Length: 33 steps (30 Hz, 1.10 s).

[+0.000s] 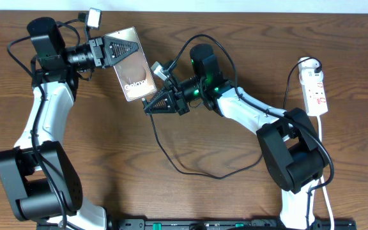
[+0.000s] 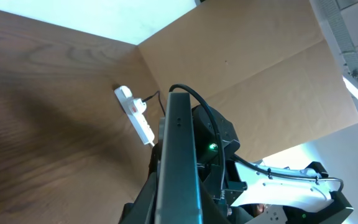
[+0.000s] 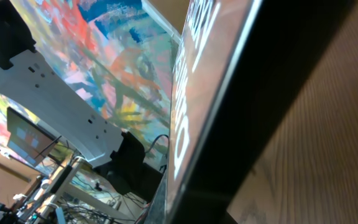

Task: Plug charger to phone and switch on socket

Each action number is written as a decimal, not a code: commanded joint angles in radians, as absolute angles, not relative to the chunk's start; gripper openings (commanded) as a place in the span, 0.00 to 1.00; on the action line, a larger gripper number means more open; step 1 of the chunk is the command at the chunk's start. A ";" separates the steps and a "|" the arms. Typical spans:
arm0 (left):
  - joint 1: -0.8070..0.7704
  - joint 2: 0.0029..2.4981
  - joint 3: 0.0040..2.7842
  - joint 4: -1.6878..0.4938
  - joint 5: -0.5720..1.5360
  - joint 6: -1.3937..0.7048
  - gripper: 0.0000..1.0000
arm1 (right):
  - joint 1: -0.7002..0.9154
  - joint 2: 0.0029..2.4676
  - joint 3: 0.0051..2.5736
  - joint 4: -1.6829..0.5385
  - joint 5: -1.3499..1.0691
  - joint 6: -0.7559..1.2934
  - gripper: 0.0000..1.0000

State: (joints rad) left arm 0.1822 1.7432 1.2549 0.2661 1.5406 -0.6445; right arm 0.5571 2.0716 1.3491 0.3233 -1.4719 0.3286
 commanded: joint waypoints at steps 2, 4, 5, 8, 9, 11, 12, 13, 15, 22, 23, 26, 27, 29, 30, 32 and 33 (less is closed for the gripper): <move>0.182 1.732 1.260 0.271 1.572 -0.621 0.07 | 0.550 2.074 1.358 0.326 -1.472 0.310 0.01; 0.182 1.732 1.260 0.271 1.572 -0.621 0.07 | 0.550 2.074 1.358 0.327 -1.473 0.310 0.01; 0.182 1.732 1.260 0.271 1.572 -0.621 0.07 | 0.550 2.074 1.358 0.327 -1.473 0.310 0.01; 0.182 1.732 1.260 0.271 1.572 -0.620 0.07 | 0.550 2.074 1.358 0.327 -1.473 0.310 0.01; 0.182 1.732 1.260 0.271 1.572 -0.620 0.07 | 0.550 2.074 1.358 0.327 -1.473 0.310 0.01; 0.182 1.732 1.260 0.271 1.572 -0.620 0.07 | 0.550 2.074 1.358 0.335 -1.473 0.319 0.01; 0.182 1.732 1.260 0.271 1.572 -0.620 0.08 | 0.550 2.074 1.358 0.344 -1.473 0.327 0.01; 0.182 1.732 1.260 0.271 1.572 -0.620 0.07 | 0.550 2.074 1.358 0.350 -1.473 0.334 0.01; 0.182 1.732 1.260 0.271 1.572 -0.620 0.08 | 0.550 2.074 1.358 0.363 -1.473 0.337 0.01; 0.182 1.732 1.260 0.271 1.572 -0.620 0.07 | 0.550 2.074 1.358 0.371 -1.472 0.344 0.01; 0.182 1.732 1.260 0.271 1.572 -0.621 0.07 | 0.550 2.074 1.358 0.371 -1.472 0.344 0.01; 0.182 1.732 1.260 0.271 1.572 -0.621 0.07 | 0.549 2.074 1.358 0.371 -1.472 0.344 0.01; 0.182 1.732 1.260 0.271 1.572 -0.621 0.07 | 0.549 2.074 1.358 0.371 -1.472 0.344 0.01; 0.182 1.732 1.260 0.271 1.572 -0.621 0.07 | 0.548 2.074 1.358 0.371 -1.472 0.344 0.01; 0.182 1.732 1.260 0.271 1.572 -0.621 0.07 | 0.547 2.074 1.358 0.371 -1.472 0.344 0.01; 0.182 1.732 1.260 0.271 1.572 -0.621 0.08 | 0.545 2.074 1.358 0.370 -1.472 0.348 0.01; 0.182 1.732 1.260 0.271 1.572 -0.621 0.07 | 0.543 2.074 1.358 0.370 -1.471 0.348 0.01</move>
State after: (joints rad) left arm 0.1822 1.7432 1.2549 0.2661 1.5406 -0.6277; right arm 0.5564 2.0716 1.3491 0.3660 -1.4677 0.3347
